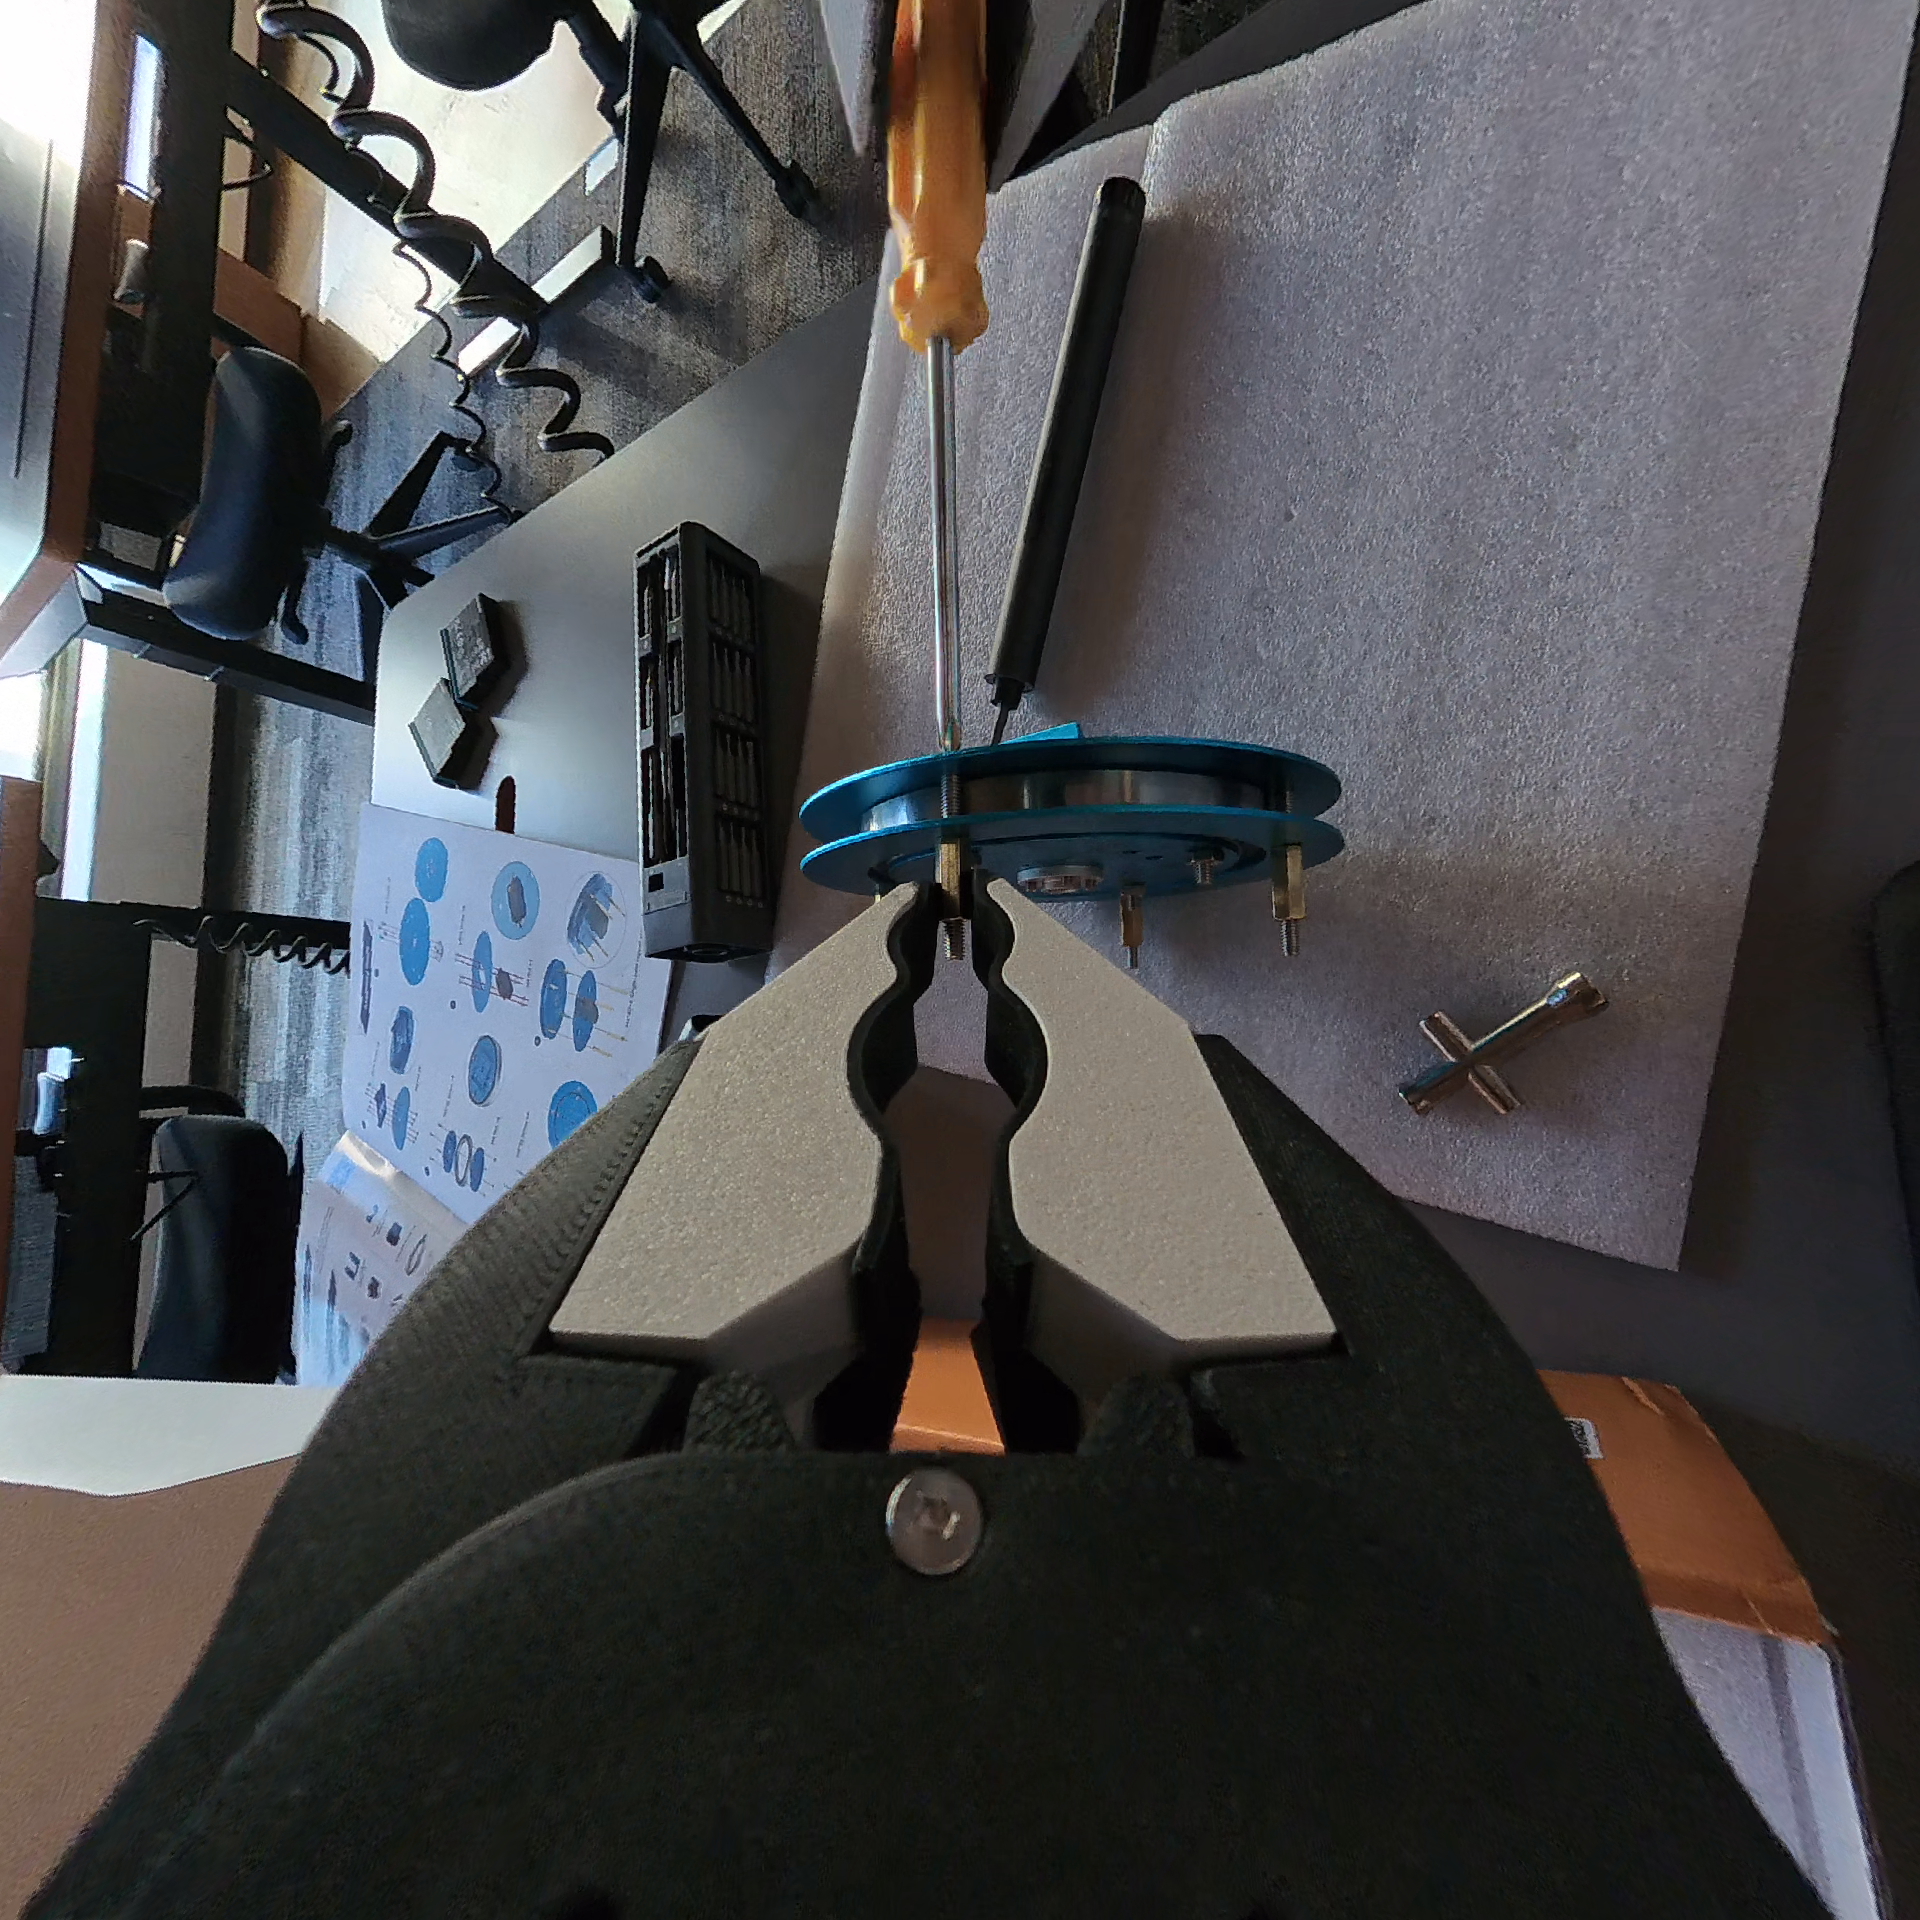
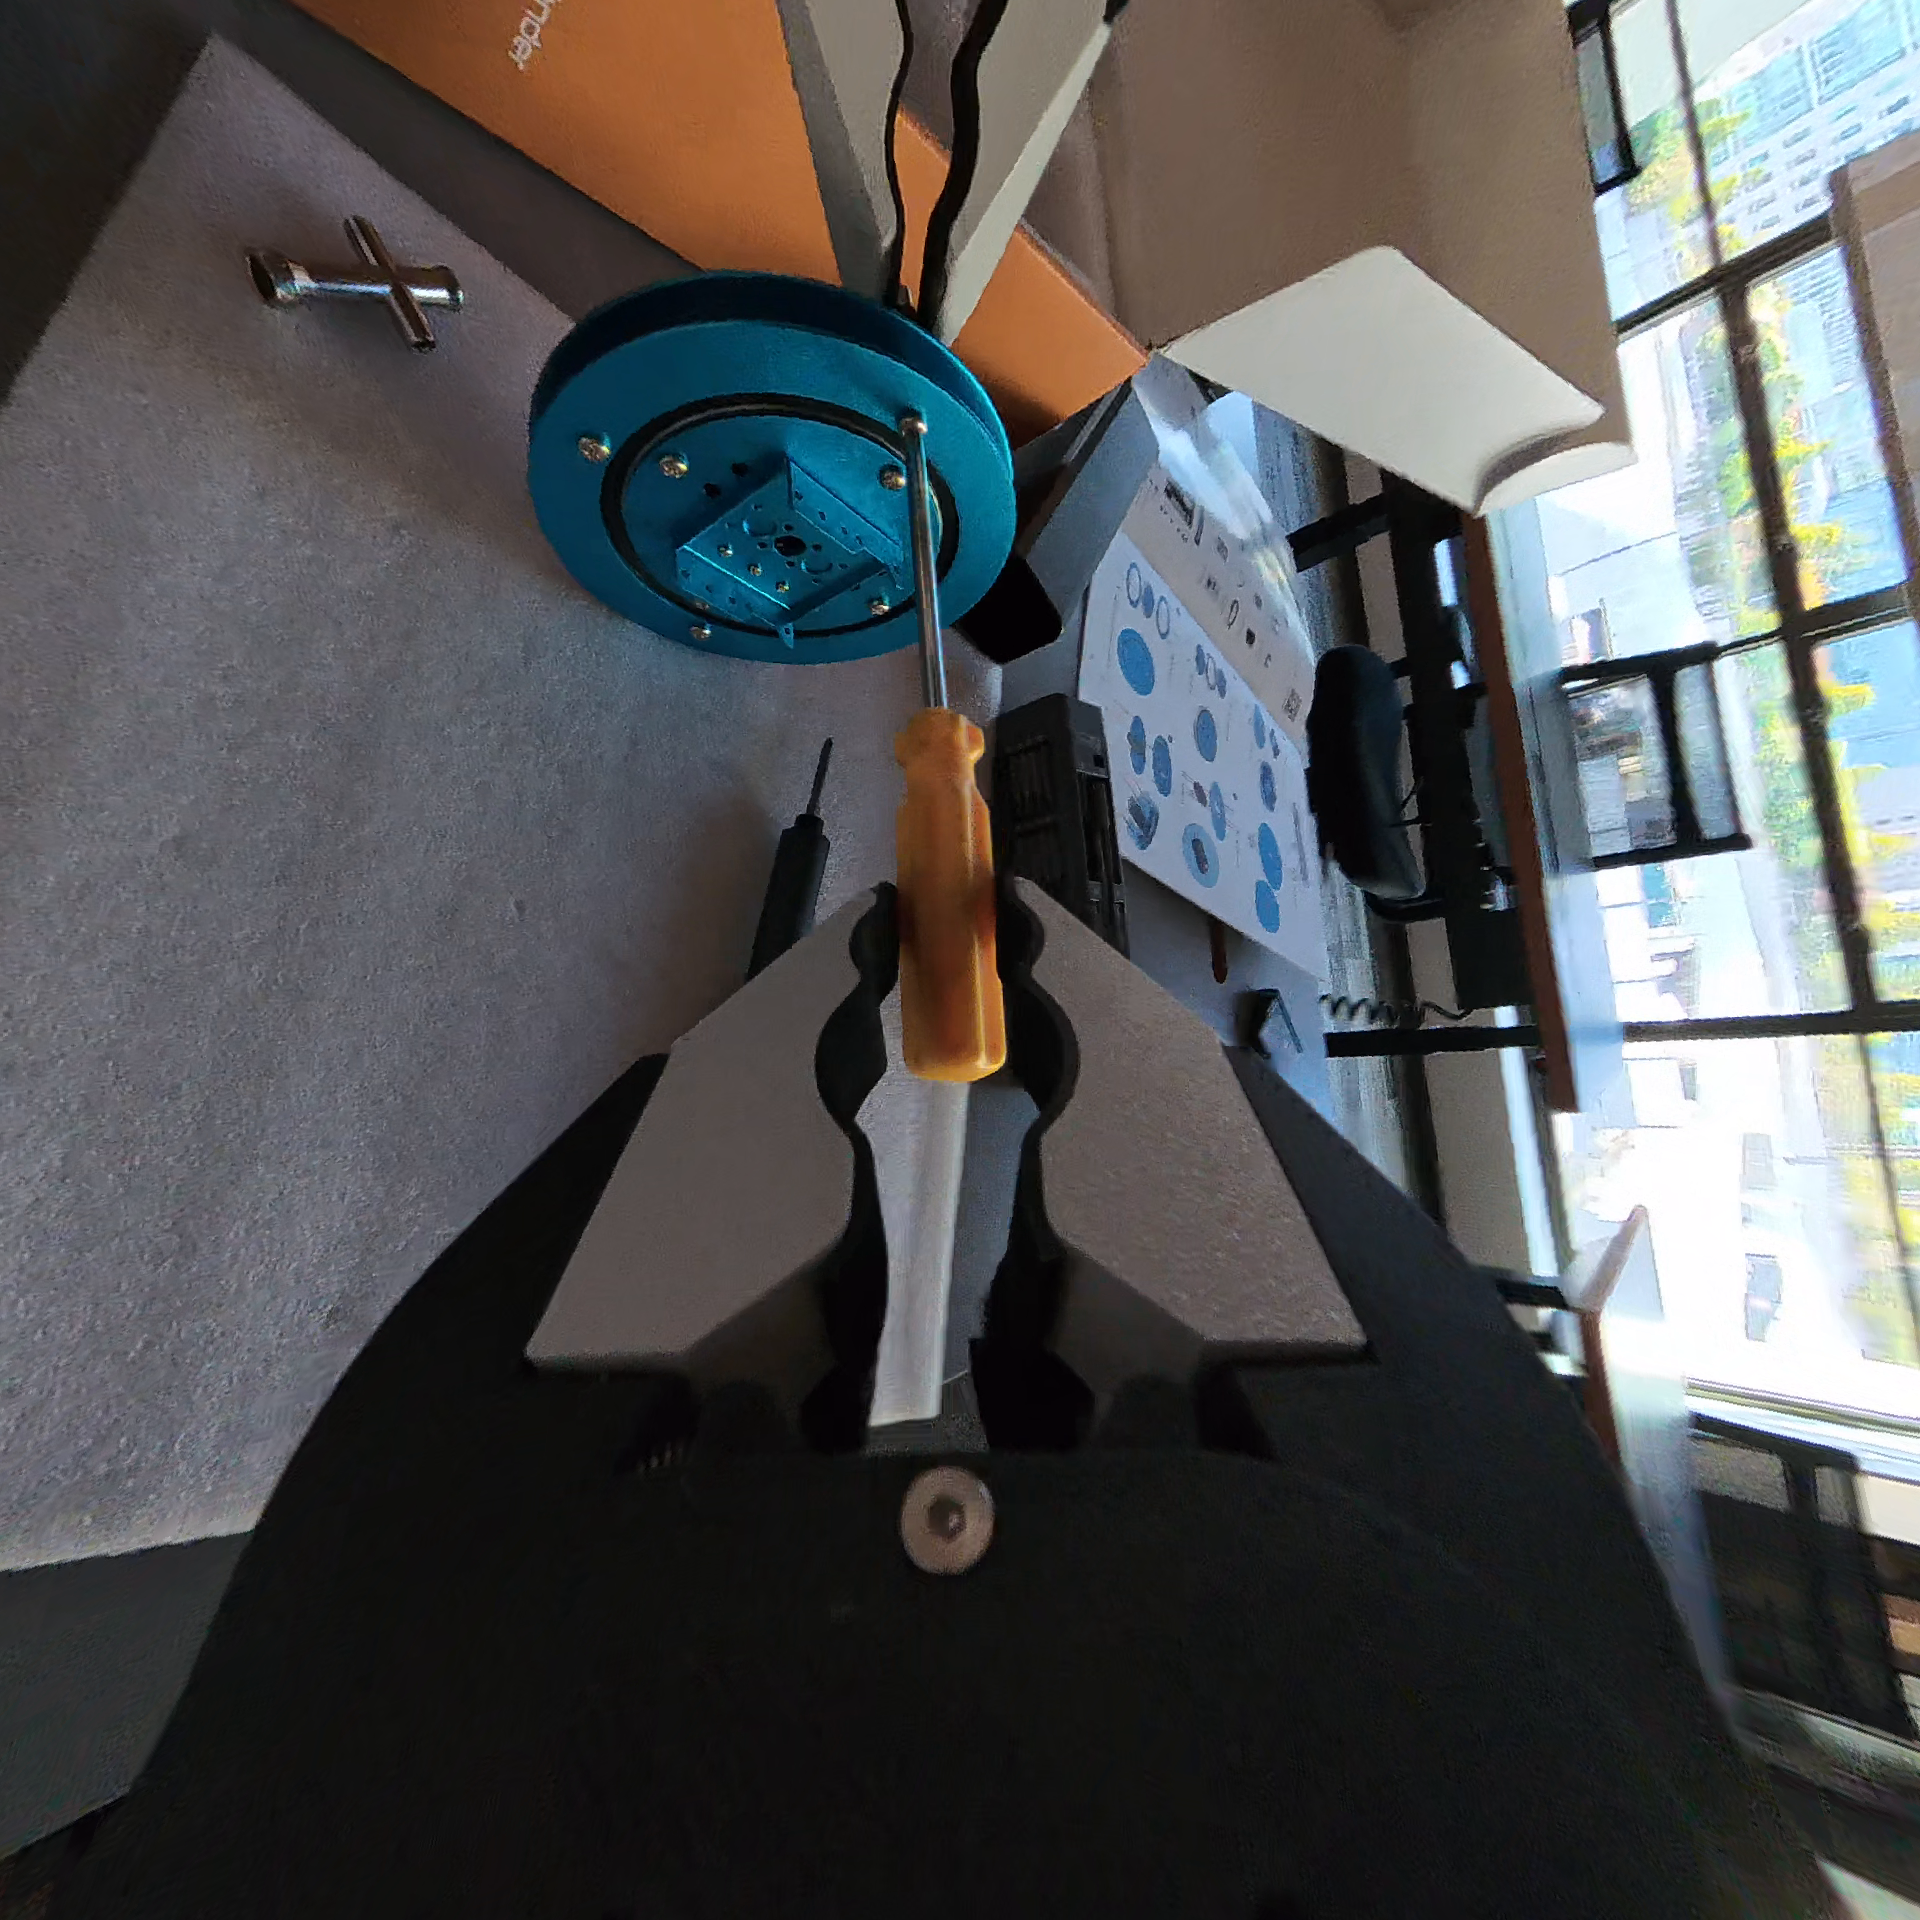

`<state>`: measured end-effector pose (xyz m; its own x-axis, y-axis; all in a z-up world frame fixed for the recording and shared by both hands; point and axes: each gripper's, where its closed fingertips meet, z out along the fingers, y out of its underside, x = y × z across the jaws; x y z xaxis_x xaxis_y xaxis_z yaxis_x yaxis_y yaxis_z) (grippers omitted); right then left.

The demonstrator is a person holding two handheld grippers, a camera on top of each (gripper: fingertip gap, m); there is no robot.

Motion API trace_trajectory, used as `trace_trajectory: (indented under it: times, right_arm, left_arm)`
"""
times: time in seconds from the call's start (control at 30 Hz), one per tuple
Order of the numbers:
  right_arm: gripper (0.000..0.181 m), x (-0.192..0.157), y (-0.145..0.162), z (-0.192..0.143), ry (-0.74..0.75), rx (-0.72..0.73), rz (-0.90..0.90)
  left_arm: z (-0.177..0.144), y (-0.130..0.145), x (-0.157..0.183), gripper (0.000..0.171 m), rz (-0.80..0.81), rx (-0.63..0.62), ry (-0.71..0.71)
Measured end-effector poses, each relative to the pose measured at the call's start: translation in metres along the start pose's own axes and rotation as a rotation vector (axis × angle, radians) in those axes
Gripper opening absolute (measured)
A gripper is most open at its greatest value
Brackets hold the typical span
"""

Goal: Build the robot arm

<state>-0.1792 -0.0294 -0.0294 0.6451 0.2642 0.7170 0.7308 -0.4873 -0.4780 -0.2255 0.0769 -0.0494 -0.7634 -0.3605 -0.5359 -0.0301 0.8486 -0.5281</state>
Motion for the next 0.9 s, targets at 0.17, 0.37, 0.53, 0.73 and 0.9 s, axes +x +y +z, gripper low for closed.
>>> trace_trajectory:
  times: [0.17,0.37,0.53,0.73,0.9]
  right_arm:
    - [0.017,-0.009,-0.004,-0.003,-0.256,0.070,0.409]
    - [0.017,-0.002,0.004,0.004,-0.447,0.092,0.595]
    - [0.017,-0.007,0.004,0.008,-0.436,0.105,0.549]
    - [0.017,-0.006,-0.002,0.009,-0.440,0.120,0.590]
    - [0.017,-0.004,-0.006,0.009,-0.467,0.140,0.628]
  left_arm:
    - [-0.001,-0.001,0.002,0.004,0.080,-0.009,-0.033]
    - [0.002,-0.002,-0.001,0.004,0.127,-0.020,-0.034]
    - [0.001,0.001,-0.002,0.004,0.128,-0.029,-0.043]
    - [-0.002,0.006,-0.001,0.004,0.156,-0.051,-0.060]
    - [-0.004,0.008,0.001,0.004,0.171,-0.065,-0.068]
